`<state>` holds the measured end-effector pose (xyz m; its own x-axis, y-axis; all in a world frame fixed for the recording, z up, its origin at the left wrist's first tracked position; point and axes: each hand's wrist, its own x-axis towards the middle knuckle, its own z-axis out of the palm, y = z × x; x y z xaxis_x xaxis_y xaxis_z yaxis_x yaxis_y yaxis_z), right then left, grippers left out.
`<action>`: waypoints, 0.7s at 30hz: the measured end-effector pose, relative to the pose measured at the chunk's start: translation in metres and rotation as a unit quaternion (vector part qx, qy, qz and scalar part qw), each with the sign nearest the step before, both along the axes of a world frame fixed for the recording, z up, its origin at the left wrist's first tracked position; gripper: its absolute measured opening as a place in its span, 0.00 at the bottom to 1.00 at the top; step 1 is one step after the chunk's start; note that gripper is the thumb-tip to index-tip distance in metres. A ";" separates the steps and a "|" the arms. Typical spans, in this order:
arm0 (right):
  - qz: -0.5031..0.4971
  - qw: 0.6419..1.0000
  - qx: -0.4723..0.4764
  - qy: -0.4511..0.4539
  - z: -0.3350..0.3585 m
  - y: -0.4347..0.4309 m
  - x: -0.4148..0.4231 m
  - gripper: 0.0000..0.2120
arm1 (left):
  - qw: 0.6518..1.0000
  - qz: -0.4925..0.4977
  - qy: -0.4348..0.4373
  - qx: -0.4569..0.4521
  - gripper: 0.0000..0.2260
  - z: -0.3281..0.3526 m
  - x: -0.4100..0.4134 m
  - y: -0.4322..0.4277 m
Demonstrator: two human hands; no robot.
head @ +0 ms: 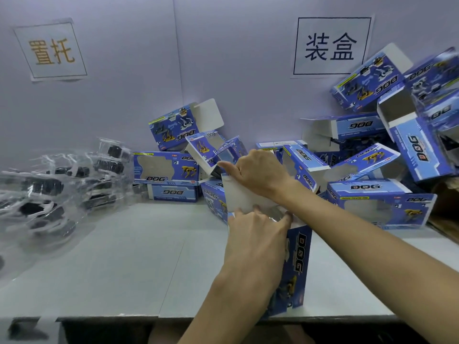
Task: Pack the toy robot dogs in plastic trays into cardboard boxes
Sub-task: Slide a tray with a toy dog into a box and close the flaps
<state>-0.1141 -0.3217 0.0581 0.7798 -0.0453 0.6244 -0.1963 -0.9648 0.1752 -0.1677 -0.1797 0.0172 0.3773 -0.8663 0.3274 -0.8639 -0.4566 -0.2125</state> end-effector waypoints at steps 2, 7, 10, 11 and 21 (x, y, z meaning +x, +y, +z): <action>0.031 0.998 0.063 0.001 0.005 -0.003 -0.002 0.33 | 1.000 0.010 0.009 -0.003 0.32 -0.003 0.001 -0.002; 0.072 0.926 0.323 0.182 0.043 -0.006 -0.037 0.26 | 0.998 -0.017 0.025 -0.049 0.30 -0.014 0.015 -0.003; 0.085 0.895 0.348 0.266 0.049 -0.010 -0.063 0.20 | 0.993 -0.056 0.040 -0.095 0.29 -0.019 0.037 0.001; 0.100 0.892 0.346 0.275 0.047 -0.010 -0.069 0.17 | 0.990 -0.073 0.045 -0.109 0.29 -0.022 0.042 0.003; 0.177 0.899 0.348 0.196 -0.018 -0.002 -0.109 0.18 | 0.933 -0.186 0.003 -0.308 0.17 -0.057 0.056 0.017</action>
<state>-0.2228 -0.3232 0.0405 0.9765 -0.0243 0.2140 0.0898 -0.8571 -0.5073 -0.1118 -0.1630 -0.0396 0.0921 -0.5857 0.8053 -0.9873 -0.1588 -0.0026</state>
